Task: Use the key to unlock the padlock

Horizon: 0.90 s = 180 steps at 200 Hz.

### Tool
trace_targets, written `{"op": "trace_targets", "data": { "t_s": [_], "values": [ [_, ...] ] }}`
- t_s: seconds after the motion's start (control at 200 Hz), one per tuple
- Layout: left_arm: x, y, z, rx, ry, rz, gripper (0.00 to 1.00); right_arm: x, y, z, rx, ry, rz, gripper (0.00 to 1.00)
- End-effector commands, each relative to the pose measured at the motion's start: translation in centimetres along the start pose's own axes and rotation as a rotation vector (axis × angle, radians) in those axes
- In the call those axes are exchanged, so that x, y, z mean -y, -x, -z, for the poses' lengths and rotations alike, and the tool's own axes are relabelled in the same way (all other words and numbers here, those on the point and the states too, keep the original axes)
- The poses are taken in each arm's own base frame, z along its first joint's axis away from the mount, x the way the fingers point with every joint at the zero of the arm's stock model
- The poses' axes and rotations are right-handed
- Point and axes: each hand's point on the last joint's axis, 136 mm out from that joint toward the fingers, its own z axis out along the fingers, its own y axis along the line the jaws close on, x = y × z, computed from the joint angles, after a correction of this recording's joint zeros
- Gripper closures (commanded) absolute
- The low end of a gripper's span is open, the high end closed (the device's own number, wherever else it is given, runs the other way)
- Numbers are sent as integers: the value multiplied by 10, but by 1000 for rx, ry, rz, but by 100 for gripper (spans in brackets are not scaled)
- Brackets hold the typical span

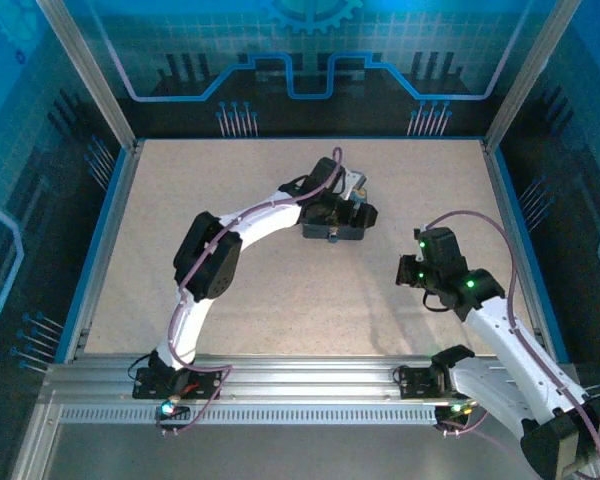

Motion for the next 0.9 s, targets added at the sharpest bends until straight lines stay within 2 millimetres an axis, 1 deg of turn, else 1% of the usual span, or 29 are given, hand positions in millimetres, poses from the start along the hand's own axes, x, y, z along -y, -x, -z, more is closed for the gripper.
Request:
{"op": "trace_targets", "data": {
  "t_s": [0.0, 0.17, 0.295, 0.45, 0.51, 0.61, 0.66, 0.745, 0.835, 0.895],
  "values": [
    [2, -37, 6, -86, -11, 50, 11, -5, 6, 4, -2, 25, -1, 100],
    [4, -57, 24, -75, -17, 77, 12, -10, 5, -1, -23, 48, 0, 100],
    [8, -70, 38, -66, -24, 105, 12, -20, 5, -7, -36, 99, 1, 100],
    [19, -79, 49, -53, -41, 116, 12, -28, 2, -18, -62, 141, -11, 100],
    [23, -78, 54, -40, -49, 120, 12, -32, 2, -23, -72, 159, -17, 100],
    [31, -68, 67, -3, -63, 104, 11, -43, 2, -31, -83, 216, -32, 100],
    [37, -62, 75, 22, -70, 87, 11, -50, 3, -36, -84, 256, -43, 100],
    [43, -50, 94, 83, -69, 67, 10, -64, 9, -42, -59, 337, -66, 100],
    [39, -45, 112, 140, -49, 76, 8, -78, 16, -52, -30, 420, -84, 100],
    [34, -47, 123, 169, -32, 83, 8, -89, 19, -59, -24, 483, -95, 100]
  ]
}}
